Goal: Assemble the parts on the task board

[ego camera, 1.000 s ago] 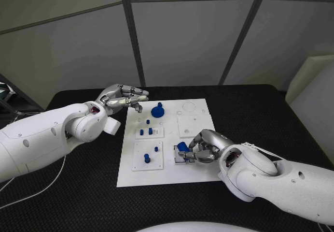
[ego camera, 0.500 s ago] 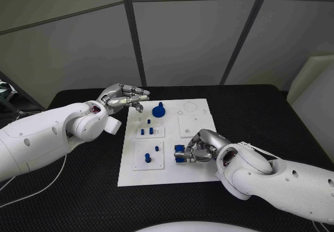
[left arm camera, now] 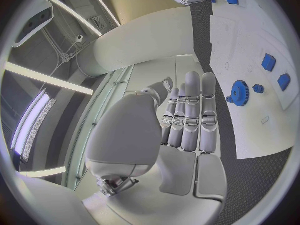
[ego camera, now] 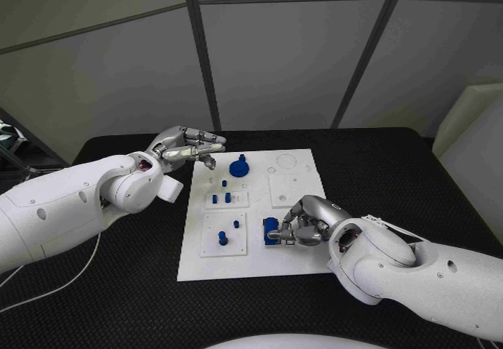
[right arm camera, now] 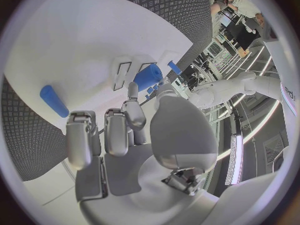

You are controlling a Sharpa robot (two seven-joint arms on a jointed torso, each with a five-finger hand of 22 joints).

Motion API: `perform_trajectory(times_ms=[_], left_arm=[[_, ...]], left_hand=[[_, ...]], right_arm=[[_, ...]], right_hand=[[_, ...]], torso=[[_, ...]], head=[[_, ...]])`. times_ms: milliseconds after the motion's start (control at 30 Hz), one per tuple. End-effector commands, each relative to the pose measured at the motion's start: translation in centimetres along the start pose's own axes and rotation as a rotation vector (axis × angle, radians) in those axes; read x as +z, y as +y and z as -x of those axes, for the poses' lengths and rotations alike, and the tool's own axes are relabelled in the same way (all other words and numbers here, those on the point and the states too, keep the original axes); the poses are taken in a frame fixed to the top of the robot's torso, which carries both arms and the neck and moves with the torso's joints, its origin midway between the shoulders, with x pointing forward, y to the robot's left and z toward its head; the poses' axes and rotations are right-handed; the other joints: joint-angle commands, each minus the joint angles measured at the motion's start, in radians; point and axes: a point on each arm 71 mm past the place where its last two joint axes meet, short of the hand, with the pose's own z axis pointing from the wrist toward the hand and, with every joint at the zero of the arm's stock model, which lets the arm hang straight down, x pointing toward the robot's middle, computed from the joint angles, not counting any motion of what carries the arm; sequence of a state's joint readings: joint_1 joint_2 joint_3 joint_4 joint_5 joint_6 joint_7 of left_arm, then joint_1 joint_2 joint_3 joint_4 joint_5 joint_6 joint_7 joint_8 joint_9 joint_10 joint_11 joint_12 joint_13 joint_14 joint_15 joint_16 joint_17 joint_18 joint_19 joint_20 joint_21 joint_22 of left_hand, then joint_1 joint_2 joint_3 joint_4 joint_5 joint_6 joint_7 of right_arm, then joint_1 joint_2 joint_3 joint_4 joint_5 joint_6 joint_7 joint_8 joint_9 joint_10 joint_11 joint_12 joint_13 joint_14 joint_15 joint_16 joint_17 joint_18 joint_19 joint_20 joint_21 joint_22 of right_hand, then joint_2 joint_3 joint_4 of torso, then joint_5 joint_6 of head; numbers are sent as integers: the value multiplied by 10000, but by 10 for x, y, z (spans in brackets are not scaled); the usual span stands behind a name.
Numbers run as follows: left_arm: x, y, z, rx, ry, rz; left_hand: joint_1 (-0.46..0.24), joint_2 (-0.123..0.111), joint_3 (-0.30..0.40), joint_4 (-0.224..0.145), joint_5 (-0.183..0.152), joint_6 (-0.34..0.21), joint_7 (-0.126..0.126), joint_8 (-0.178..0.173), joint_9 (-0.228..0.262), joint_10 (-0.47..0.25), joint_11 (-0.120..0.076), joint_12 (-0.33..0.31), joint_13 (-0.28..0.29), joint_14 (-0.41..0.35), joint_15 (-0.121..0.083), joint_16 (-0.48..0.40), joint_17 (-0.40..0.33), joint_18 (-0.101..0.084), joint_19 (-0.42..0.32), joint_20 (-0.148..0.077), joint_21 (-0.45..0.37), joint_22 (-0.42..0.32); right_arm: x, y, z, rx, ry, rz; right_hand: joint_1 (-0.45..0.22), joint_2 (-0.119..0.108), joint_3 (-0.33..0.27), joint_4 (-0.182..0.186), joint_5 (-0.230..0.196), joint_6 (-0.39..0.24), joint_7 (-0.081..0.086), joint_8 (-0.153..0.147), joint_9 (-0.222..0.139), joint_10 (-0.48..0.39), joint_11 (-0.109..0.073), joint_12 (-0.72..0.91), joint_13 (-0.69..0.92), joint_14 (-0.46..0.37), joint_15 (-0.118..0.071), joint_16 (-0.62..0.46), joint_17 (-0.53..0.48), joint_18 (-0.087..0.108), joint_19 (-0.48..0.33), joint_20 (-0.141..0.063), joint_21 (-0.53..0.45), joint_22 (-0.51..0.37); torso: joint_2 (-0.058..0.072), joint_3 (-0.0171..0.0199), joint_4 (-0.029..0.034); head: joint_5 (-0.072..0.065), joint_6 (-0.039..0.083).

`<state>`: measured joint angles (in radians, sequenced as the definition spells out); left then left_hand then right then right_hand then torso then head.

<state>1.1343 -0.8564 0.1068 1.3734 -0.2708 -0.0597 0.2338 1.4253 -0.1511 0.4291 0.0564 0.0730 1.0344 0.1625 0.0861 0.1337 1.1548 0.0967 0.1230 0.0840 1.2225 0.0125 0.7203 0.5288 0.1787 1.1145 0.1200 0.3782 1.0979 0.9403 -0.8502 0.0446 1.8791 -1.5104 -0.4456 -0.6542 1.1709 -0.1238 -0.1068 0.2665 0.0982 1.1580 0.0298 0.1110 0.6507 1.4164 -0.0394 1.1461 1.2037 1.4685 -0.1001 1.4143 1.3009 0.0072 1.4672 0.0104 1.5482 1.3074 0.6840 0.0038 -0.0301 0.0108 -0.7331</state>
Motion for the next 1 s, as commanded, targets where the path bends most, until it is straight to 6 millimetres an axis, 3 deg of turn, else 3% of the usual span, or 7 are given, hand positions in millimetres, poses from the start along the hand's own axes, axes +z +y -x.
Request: perform_trajectory(times_ms=[33,400,533,767,1000], left_arm=[[0,-1,-1,-78,89,-45],[1,-1,-2,-89,115,-36],[1,-1,-1,-84,101,-26],[1,-1,-1,-83,100,-13],[1,0,-1,-83,103,19]], left_hand=[[-103,-3,-19,9,45,3,55,-62,11,-15,60,-37,17,-8,73,-20,-10,25,-51,30,-29,-10],[-103,-3,-19,9,45,3,55,-62,11,-15,60,-37,17,-8,73,-20,-10,25,-51,30,-29,-10],[-103,-3,-19,9,45,3,55,-62,11,-15,60,-37,17,-8,73,-20,-10,25,-51,30,-29,-10],[-117,1,-23,8,47,5,55,-73,16,-19,59,-39,19,-2,73,-39,-13,27,-44,33,-54,-32],[-117,1,-23,8,47,5,55,-73,16,-19,59,-39,19,-2,73,-39,-13,27,-44,33,-54,-32]], right_arm=[[-2,4,1,-210,-18,387],[0,0,2,-480,-147,199],[1,-1,2,-562,-106,175],[0,0,0,-743,153,304],[-1,0,-1,-760,415,481]], right_hand=[[513,83,33,-213,43,92,-3,-38,67,44,-28,11,30,511,-70,16,61,-27,970,-61,63,2501],[1341,578,78,-795,195,281,-67,-59,254,88,-81,25,103,531,-111,78,172,-47,1000,-94,138,2563],[1541,650,53,-992,269,323,-89,-78,291,96,-102,25,121,536,-128,98,208,-51,1006,-110,150,2573],[1839,568,-107,-1380,263,374,-96,-141,325,115,-117,42,168,549,-142,142,287,-65,1026,-130,201,2614],[1541,416,-463,-1405,9,401,-54,-206,358,134,-81,52,201,546,-114,142,295,-66,1028,-110,207,2619]], torso=[[0,0,2],[7,-11,16],[2,-15,9],[1,-14,4],[1,-16,11]], head=[[-2,-19],[-16,-19],[-12,-33],[1,-54],[10,-84]])
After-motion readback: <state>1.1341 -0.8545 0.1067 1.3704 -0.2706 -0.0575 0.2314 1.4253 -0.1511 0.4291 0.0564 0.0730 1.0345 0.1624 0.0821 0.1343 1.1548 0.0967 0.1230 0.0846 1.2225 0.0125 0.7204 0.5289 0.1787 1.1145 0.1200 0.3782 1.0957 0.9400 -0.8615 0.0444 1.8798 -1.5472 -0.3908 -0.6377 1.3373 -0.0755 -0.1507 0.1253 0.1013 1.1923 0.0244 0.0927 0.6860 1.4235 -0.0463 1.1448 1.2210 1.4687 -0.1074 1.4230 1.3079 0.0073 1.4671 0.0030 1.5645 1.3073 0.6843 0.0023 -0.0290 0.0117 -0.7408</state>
